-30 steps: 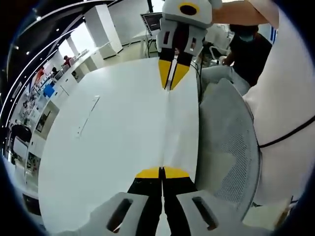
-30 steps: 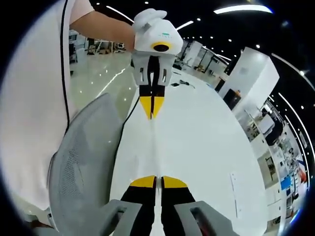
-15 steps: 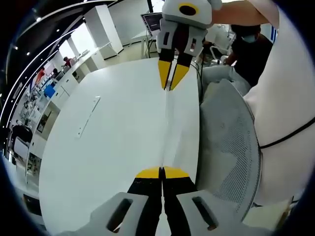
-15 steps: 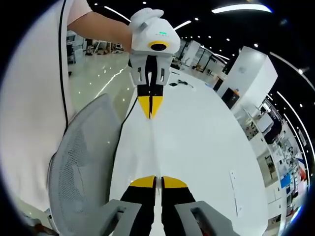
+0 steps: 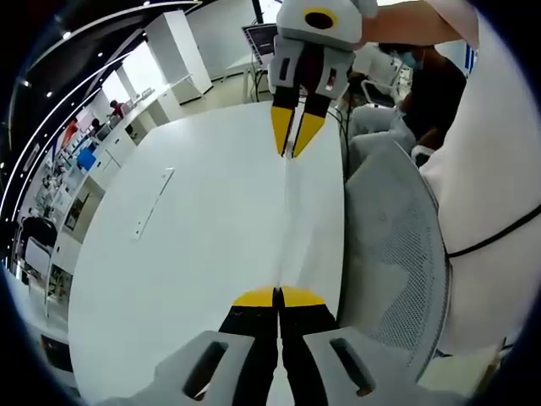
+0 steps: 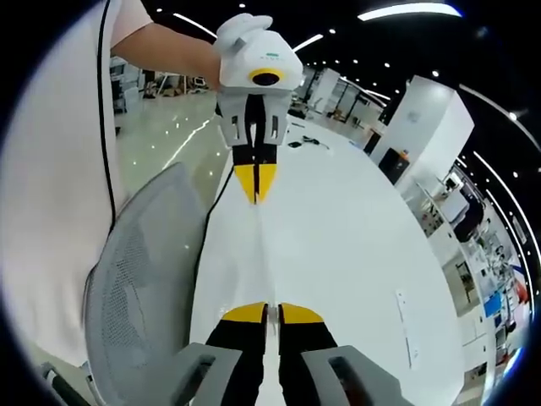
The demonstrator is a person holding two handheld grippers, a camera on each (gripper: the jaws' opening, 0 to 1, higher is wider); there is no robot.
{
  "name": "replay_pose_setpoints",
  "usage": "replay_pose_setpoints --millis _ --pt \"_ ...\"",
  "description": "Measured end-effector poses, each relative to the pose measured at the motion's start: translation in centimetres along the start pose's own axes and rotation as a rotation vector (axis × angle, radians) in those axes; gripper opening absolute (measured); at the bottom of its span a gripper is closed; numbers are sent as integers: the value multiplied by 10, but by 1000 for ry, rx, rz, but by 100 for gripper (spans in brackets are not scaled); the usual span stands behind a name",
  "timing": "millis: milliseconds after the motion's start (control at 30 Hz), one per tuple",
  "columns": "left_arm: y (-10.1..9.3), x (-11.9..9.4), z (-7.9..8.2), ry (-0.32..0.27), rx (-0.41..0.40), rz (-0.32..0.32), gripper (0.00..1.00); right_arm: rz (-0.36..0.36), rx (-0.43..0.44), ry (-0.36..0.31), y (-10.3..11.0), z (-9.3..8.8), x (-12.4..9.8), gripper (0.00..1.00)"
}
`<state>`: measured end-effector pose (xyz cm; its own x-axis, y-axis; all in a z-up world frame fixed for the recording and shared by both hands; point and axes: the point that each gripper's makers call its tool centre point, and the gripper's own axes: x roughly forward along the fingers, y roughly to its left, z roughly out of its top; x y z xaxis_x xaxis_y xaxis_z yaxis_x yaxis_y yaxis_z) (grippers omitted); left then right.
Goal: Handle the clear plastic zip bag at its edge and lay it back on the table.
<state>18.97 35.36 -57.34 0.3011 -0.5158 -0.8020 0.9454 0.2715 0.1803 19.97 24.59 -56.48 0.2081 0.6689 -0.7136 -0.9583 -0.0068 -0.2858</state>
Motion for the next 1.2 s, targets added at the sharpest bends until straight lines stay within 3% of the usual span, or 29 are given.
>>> replay_pose_setpoints --millis 333,1200 --pt "0 1 -1 -6 6 9 0 10 15 -5 1 4 1 5" --pt "-1 2 1 -10 23 24 0 34 25 -63 -5 38 1 5"
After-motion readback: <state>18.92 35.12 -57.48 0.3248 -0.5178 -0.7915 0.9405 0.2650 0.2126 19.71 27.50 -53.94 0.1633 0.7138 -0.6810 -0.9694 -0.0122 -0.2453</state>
